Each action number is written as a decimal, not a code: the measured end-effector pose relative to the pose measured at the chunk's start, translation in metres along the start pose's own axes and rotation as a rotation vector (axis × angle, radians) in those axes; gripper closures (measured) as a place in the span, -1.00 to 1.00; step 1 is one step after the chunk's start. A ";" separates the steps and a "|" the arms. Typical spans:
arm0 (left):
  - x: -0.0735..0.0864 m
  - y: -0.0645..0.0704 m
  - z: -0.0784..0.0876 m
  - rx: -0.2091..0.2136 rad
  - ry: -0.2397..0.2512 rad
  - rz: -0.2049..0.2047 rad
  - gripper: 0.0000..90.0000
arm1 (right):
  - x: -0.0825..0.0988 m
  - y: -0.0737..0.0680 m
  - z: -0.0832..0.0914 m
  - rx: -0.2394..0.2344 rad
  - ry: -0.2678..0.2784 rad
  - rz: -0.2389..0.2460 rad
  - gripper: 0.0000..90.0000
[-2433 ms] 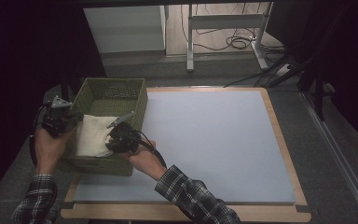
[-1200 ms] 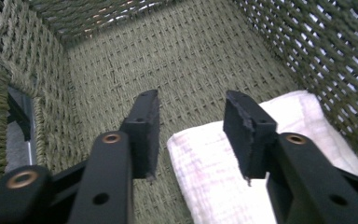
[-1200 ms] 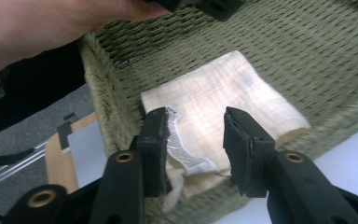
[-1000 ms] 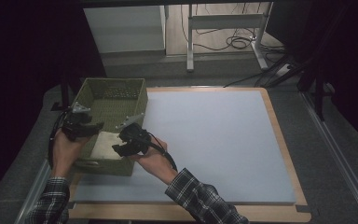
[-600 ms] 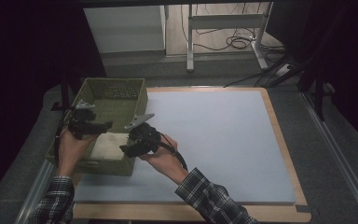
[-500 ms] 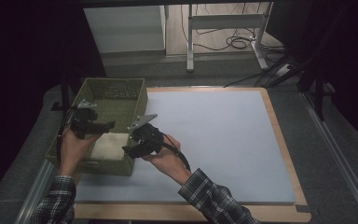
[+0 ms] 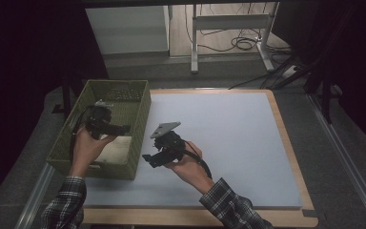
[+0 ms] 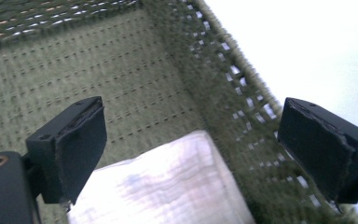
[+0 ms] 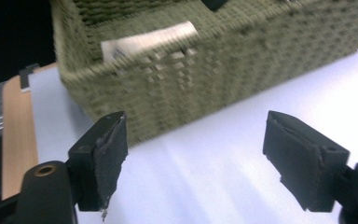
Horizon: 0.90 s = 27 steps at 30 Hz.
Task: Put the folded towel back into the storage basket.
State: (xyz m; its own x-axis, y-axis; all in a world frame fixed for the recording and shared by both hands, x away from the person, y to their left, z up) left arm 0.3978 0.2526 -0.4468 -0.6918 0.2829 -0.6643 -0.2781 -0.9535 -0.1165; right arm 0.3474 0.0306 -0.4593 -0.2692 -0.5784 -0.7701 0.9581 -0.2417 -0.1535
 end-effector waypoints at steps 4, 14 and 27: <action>-0.005 0.009 0.000 0.003 0.001 -0.010 -0.83 | 0.013 0.007 0.008 0.006 0.000 -0.019 -0.58; -0.018 0.034 -0.002 0.015 0.004 -0.043 -0.85 | 0.046 0.025 0.030 0.038 -0.007 -0.053 -0.66; -0.035 0.080 -0.009 0.047 0.014 -0.099 -0.92 | 0.081 0.039 0.062 0.079 -0.024 -0.091 -0.78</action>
State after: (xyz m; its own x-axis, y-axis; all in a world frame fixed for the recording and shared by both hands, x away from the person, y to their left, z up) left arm 0.4058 0.1659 -0.4389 -0.6501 0.3741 -0.6614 -0.3762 -0.9147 -0.1475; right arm 0.3571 -0.0745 -0.4895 -0.3577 -0.5697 -0.7399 0.9193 -0.3542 -0.1717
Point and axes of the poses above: each handheld gripper's, and its own axes: z roughly backward along the jaws, x roughly out of its underside, y roughly to its right, the point moved 3 cm from there along -z, roughly forward along the jaws, and after that the axes turned 14 degrees about -x, right-handed, at the moved point
